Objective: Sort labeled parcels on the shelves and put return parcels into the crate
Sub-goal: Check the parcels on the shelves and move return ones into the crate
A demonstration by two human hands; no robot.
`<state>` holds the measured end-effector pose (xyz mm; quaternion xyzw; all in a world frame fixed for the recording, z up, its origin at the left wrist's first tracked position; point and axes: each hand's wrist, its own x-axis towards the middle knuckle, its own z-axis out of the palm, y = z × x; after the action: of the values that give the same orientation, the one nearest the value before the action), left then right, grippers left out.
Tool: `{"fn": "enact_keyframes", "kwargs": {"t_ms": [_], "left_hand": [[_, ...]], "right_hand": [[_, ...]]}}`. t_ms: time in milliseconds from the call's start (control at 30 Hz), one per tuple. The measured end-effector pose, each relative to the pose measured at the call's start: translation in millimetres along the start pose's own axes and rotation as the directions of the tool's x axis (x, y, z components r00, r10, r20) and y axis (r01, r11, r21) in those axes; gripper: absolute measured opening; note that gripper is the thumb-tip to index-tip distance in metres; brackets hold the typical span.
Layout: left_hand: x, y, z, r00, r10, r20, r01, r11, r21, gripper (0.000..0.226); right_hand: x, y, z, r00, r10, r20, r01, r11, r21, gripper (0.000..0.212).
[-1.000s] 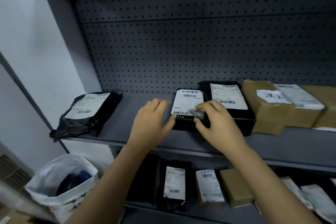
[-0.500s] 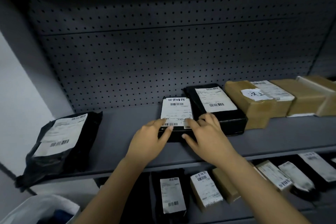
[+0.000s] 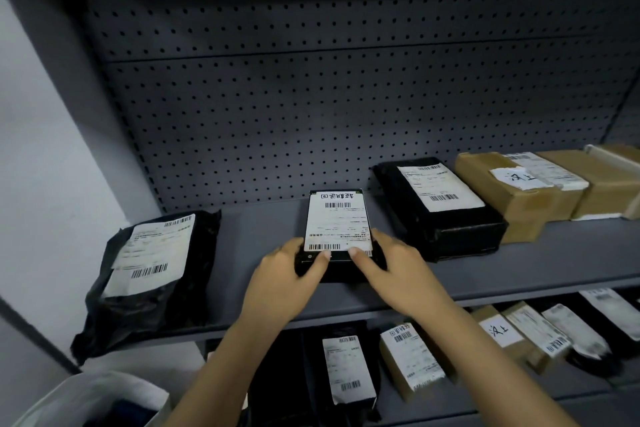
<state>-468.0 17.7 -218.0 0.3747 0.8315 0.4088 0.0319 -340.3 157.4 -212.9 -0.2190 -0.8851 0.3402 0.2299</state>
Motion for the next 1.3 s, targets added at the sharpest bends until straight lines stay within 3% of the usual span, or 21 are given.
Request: {"fn": "enact_keyframes", "kwargs": {"t_ms": [167, 267, 400, 533, 633, 800, 967, 1067, 1167, 1233, 1300], "left_hand": [[2, 0, 6, 1.000, 0.010, -0.012, -0.012, 0.988, -0.152, 0.025], [4, 2, 11, 0.995, 0.072, -0.064, -0.088, 0.953, -0.289, 0.039], [9, 10, 9, 0.992, 0.055, -0.112, -0.108, 0.825, -0.555, 0.054], [13, 19, 4, 0.981, 0.119, -0.152, -0.190, 0.719, -0.668, 0.057], [16, 24, 1, 0.980, 0.117, -0.163, -0.199, 0.676, -0.710, 0.059], [19, 30, -2, 0.964, 0.111, -0.243, -0.251, 0.680, -0.688, 0.048], [31, 32, -16, 0.912, 0.168, -0.373, -0.369, 0.731, -0.574, 0.033], [40, 35, -29, 0.886, 0.247, -0.393, -0.420, 0.786, -0.453, 0.032], [49, 39, -50, 0.866, 0.341, -0.365, -0.451, 0.848, -0.279, 0.032], [53, 44, -64, 0.865, 0.410, -0.288, -0.467, 0.868, -0.168, 0.031], [54, 49, -74, 0.856, 0.487, -0.174, -0.503, 0.863, -0.057, 0.032]], "right_hand": [[4, -3, -2, 0.996, 0.094, -0.010, -0.092, 0.986, 0.141, 0.035], [6, -4, -3, 0.993, 0.108, -0.043, -0.090, 0.948, 0.306, 0.045], [8, -7, -7, 0.987, 0.028, -0.160, 0.060, 0.853, 0.519, 0.055], [9, -16, -12, 0.957, -0.083, -0.280, 0.232, 0.800, 0.554, 0.055], [11, -17, -15, 0.951, -0.114, -0.287, 0.264, 0.782, 0.564, 0.055], [14, -17, -17, 0.971, -0.067, -0.229, 0.195, 0.777, 0.598, 0.054], [20, -16, -28, 0.960, -0.004, -0.281, 0.162, 0.826, 0.540, 0.027], [24, -15, -36, 0.905, -0.144, -0.401, 0.256, 0.936, 0.242, 0.024], [30, -19, -49, 0.830, -0.352, -0.433, 0.375, 0.926, -0.035, 0.031], [38, -26, -61, 0.810, -0.425, -0.403, 0.424, 0.900, -0.098, 0.039], [45, -32, -72, 0.836, -0.448, -0.317, 0.438, 0.893, -0.108, 0.050]]}}
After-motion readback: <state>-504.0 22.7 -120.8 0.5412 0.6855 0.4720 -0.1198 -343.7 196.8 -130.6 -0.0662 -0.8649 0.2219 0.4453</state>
